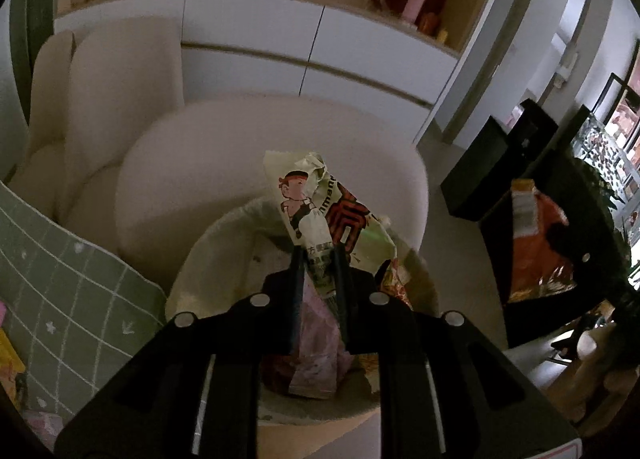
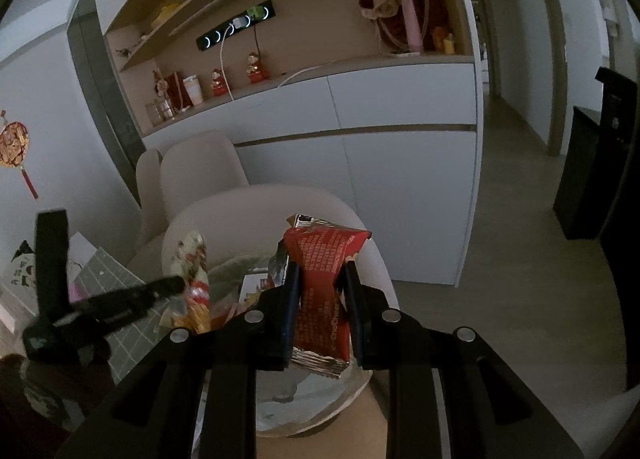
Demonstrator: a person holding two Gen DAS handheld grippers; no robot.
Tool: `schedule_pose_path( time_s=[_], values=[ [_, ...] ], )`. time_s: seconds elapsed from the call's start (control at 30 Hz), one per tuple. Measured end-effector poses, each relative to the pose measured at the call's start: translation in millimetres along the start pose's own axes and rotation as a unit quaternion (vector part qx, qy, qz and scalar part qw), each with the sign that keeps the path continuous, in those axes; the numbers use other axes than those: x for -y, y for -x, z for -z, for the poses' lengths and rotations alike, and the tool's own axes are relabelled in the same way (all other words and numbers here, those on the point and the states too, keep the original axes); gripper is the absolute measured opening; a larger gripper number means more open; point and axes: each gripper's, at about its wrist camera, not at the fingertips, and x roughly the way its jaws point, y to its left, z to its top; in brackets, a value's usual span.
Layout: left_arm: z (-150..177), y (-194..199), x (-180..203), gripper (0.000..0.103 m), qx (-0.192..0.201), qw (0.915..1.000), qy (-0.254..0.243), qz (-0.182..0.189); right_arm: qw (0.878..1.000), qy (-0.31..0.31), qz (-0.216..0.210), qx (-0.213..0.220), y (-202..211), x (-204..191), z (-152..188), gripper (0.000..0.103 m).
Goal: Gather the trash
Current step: 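Carry the yellow-white wrapper in the left tool while the right tool carries the red bag to the trash bag, then open the left tool over the trash bag while the right tool drops the red bag into it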
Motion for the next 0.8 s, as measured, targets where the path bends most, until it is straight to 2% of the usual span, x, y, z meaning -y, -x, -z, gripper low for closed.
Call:
schedule_pose_path(
  time_s=[0.07,0.13,0.4,0.6,0.67,0.8],
  values=[
    [2.9,-11.4,-6.6,0.029,-0.020,0.9995,0.015,0.019,1.000,0.002,-0.003,-0.007,-7.6,-0.6,0.6,0.022],
    [5.2,-17.0,-13.9,0.034,-0.031,0.9989,0.027,0.024,1.000,0.004,-0.008,-0.014,-14.4,-2.3,0.8,0.022],
    [4.8,21.3,-53.3,0.039,-0.001,0.9970,0.078,-0.002,0.997,0.024,-0.053,-0.051,-52.1,-33.2,5.2,0.022],
    [20.4,55.0,-73.2,0.041,0.017,0.9958,0.081,-0.038,0.990,0.056,-0.090,-0.092,-92.6,-76.8,10.6,0.022],
    [27.0,67.7,-78.2,0.045,0.026,0.9952,0.081,-0.047,0.987,0.067,-0.093,-0.115,-110.9,-88.1,15.9,0.022],
    [38.0,89.3,-89.4,0.046,0.038,0.9936,0.088,-0.060,0.978,0.097,-0.070,-0.172,-149.8,-101.6,34.0,0.022]
  ],
)
